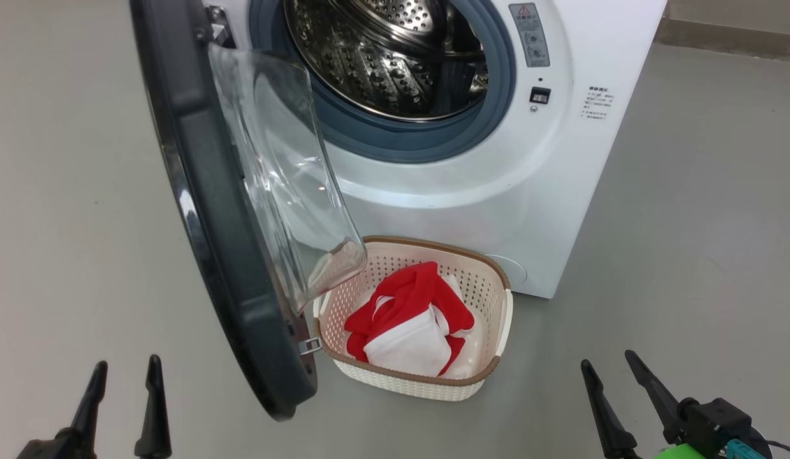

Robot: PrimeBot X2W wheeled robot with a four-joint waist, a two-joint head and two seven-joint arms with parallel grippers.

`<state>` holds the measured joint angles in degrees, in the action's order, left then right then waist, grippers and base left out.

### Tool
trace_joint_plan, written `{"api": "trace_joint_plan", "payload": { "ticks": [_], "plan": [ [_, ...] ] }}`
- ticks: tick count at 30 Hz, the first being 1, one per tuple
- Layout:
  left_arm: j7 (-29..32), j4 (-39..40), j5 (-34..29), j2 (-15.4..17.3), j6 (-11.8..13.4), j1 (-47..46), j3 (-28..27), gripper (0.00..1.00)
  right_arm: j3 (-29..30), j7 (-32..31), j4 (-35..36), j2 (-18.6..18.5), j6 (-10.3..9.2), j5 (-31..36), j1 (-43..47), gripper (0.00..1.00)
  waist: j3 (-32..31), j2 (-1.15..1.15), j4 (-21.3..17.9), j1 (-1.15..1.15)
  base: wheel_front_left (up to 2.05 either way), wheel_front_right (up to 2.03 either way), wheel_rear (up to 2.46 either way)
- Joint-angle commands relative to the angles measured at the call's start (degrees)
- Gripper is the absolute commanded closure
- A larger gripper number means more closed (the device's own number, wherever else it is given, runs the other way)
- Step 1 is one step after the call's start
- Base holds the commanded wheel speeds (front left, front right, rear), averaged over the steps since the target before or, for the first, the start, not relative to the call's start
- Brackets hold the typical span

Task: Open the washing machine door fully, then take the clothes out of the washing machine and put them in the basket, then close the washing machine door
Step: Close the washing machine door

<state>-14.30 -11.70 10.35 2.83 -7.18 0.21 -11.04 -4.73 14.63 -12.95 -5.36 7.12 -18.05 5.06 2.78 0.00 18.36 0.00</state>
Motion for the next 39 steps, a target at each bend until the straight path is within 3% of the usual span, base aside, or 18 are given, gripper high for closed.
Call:
{"api": "trace_joint_plan", "payload": {
  "ticks": [1,24,25,26,27,28,30,31,39],
  "plan": [
    [-0.7,1.56,-0.79,0.7,-0.31,-0.42,-2.17,0.0,-1.12,0.37,1.41,-0.67,0.36,0.08,-0.89,0.0,-0.12,0.0,0.04,0.0,0.0,0.0,0.0],
    [-0.7,1.98,2.13,0.51,-0.31,-1.67,-2.49,0.0,-1.0,0.37,1.4,-0.49,0.36,0.1,-1.11,0.0,0.19,0.0,-0.01,0.0,0.0,0.0,0.0],
    [-0.7,2.03,2.63,0.56,-0.31,-1.77,-2.54,0.06,-1.03,0.37,1.4,-0.47,0.36,0.1,-1.12,0.0,0.2,0.0,-0.01,0.0,0.0,0.0,0.0],
    [-0.7,2.02,3.04,0.69,-0.31,-1.87,-2.47,0.32,-1.04,0.37,1.4,-0.44,0.36,0.11,-1.13,0.0,0.19,0.0,0.01,0.0,0.0,0.0,0.0],
    [-0.7,2.0,3.72,0.77,-0.31,-2.05,-2.36,0.52,-1.06,0.37,1.4,-0.42,0.36,0.12,-1.15,0.0,0.23,0.0,0.01,0.0,0.0,0.0,0.0],
    [-0.7,2.0,4.65,0.83,-0.31,-2.3,-2.25,0.58,-1.07,0.37,1.39,-0.4,0.36,0.11,-1.18,0.0,0.26,0.0,0.02,0.0,0.0,0.0,0.0],
    [-0.7,2.2,6.56,1.22,-0.31,-3.0,-2.17,0.95,-1.1,0.37,1.41,-0.38,0.36,0.12,-1.31,0.0,0.41,0.0,0.02,0.0,0.0,0.0,0.0],
    [-0.7,2.35,7.56,1.51,-0.31,-3.42,-2.02,1.0,-1.1,0.37,1.41,-0.38,0.36,0.13,-1.39,0.0,0.5,0.0,0.02,0.0,0.0,0.0,0.0],
    [-0.7,3.64,16.78,5.71,-0.31,-6.96,1.49,1.0,-1.19,0.37,1.18,-0.28,0.36,0.11,-2.05,0.0,0.91,0.0,-0.48,0.0,0.0,0.0,0.0]
  ]
}}
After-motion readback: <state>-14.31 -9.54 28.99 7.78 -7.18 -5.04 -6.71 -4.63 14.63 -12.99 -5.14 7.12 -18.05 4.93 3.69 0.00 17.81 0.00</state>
